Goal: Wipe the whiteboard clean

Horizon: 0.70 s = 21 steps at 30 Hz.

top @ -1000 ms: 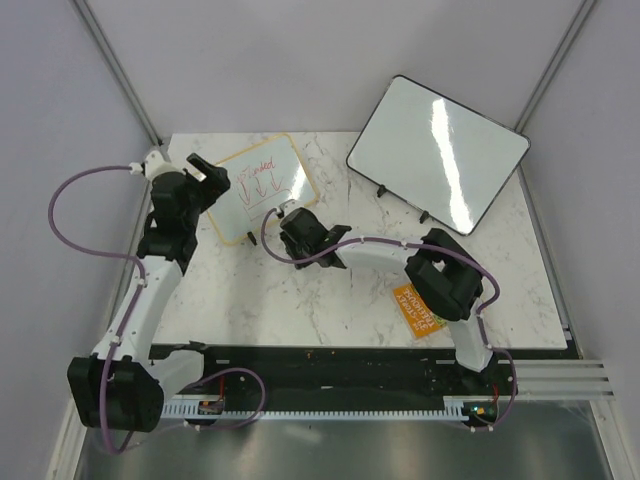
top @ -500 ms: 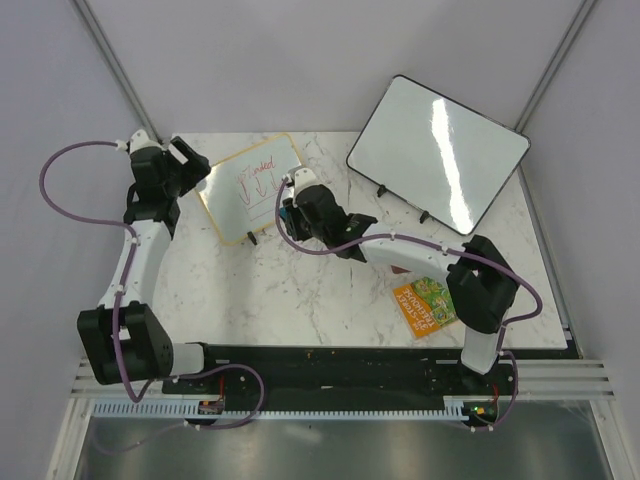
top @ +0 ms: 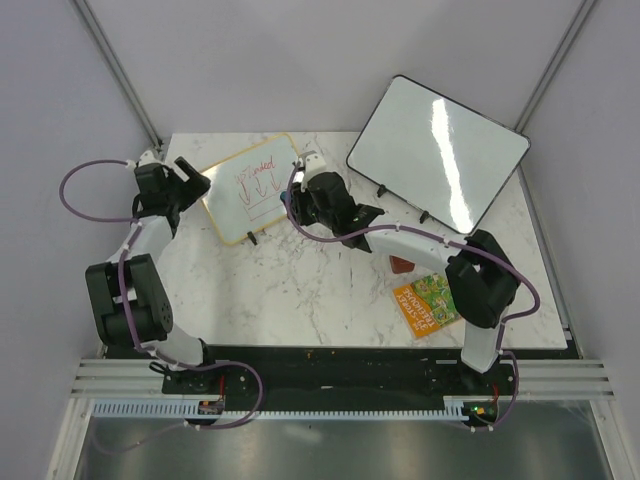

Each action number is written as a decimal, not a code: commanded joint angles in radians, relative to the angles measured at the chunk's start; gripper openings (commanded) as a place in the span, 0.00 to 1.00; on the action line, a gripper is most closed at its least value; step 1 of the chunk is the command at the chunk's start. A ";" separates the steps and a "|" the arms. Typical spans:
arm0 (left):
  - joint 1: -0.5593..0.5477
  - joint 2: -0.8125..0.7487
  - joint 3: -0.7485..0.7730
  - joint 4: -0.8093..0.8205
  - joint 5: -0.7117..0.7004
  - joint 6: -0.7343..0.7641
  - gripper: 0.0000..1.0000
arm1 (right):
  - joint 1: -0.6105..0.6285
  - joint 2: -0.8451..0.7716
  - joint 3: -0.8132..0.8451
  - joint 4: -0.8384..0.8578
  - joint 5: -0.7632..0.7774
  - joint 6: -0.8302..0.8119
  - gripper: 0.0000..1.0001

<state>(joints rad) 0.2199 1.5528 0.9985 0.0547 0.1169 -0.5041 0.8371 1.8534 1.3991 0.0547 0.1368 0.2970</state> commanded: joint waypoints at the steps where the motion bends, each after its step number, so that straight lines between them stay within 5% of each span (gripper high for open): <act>1: 0.041 0.093 0.009 0.197 0.211 0.045 0.94 | -0.009 0.026 0.005 0.056 -0.034 0.022 0.19; 7: 0.067 0.222 0.028 0.399 0.504 0.044 0.88 | -0.026 0.052 0.015 0.057 -0.055 0.019 0.19; 15: 0.082 0.288 0.029 0.559 0.648 -0.042 0.76 | -0.050 0.085 0.032 0.091 -0.068 0.024 0.19; 21: 0.084 0.285 0.022 0.586 0.662 -0.057 0.37 | -0.062 0.165 0.081 0.160 -0.066 0.051 0.17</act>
<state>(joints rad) 0.2985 1.8393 0.9989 0.5564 0.7177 -0.5381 0.7818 1.9656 1.4155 0.1234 0.0826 0.3195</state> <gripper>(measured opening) 0.479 0.341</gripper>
